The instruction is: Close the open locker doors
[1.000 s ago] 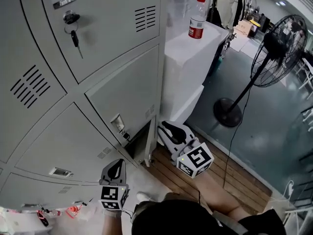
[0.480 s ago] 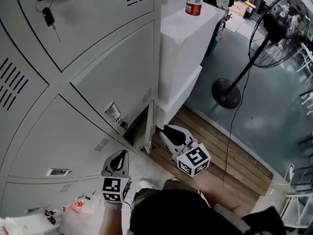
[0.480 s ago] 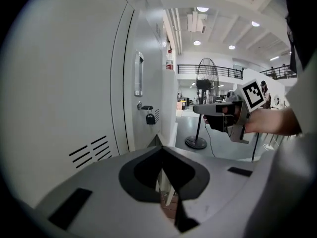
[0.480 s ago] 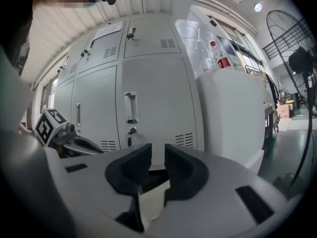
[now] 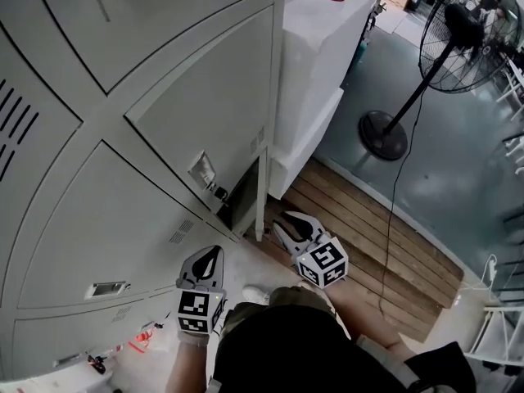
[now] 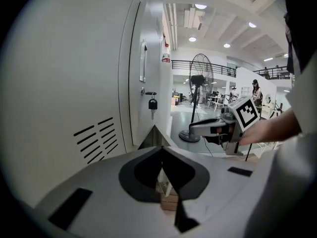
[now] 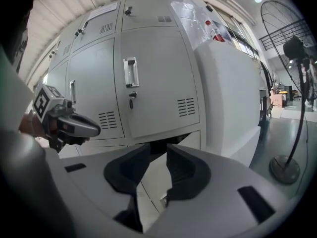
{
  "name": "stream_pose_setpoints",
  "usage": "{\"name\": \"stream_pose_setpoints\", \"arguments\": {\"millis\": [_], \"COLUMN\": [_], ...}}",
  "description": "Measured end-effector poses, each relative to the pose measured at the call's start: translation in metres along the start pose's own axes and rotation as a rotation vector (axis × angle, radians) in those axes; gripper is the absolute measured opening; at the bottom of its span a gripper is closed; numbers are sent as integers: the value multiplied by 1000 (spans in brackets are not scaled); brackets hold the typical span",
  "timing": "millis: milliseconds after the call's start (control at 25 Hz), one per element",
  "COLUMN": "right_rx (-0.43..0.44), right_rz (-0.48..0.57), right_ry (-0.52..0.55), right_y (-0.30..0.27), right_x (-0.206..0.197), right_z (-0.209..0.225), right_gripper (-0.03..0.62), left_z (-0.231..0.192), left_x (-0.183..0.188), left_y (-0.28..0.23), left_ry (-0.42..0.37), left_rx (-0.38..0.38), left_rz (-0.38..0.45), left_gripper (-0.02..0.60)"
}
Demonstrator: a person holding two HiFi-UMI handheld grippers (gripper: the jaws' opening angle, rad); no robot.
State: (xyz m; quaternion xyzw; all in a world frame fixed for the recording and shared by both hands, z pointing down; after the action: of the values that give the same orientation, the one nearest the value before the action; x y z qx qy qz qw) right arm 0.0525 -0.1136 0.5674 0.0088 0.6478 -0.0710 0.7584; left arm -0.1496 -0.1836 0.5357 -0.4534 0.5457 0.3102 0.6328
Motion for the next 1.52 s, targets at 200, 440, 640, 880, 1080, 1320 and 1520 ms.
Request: {"name": "stream_pose_setpoints", "arguments": {"millis": [200, 440, 640, 880, 1080, 1320, 1520], "right_rx": [-19, 1, 14, 64, 117, 197, 259], "right_rz": [-37, -88, -121, -151, -172, -201, -218], "right_ry": [-13, -26, -35, -51, -53, -38, -29], "right_y": [-6, -16, -25, -32, -38, -52, -67], "right_x": [-25, -49, -62, -72, -73, -70, -68], "right_z": [-7, -19, -22, -22, -21, -19, -24], "right_gripper": [109, 121, 127, 132, 133, 149, 153], "left_z": [-10, -18, -23, -25, -24, -24, -27], "left_x": [-8, -18, -16, -17, -17, -16, -13], "left_y": [10, 26, 37, 42, 43, 46, 49], "left_ry": [5, 16, 17, 29, 35, 56, 75], "left_rx": [-10, 6, 43, 96, 150, 217, 273], "left_rz": [-8, -34, -28, -54, -44, -42, -38], "left_gripper": [8, 8, 8, 8, 8, 8, 8]}}
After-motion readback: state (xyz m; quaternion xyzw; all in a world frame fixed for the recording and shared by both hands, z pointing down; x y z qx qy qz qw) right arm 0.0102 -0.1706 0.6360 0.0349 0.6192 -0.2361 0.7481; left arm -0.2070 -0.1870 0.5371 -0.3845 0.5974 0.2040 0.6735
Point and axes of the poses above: the fingertips, and each gripper's own axes: y backward along the fingers, z to its right, x out of its top, the point moved 6 cm from there along y, backward along the fingers, and after that the axes turned 13 degrees about z, right-handed, at the moved point
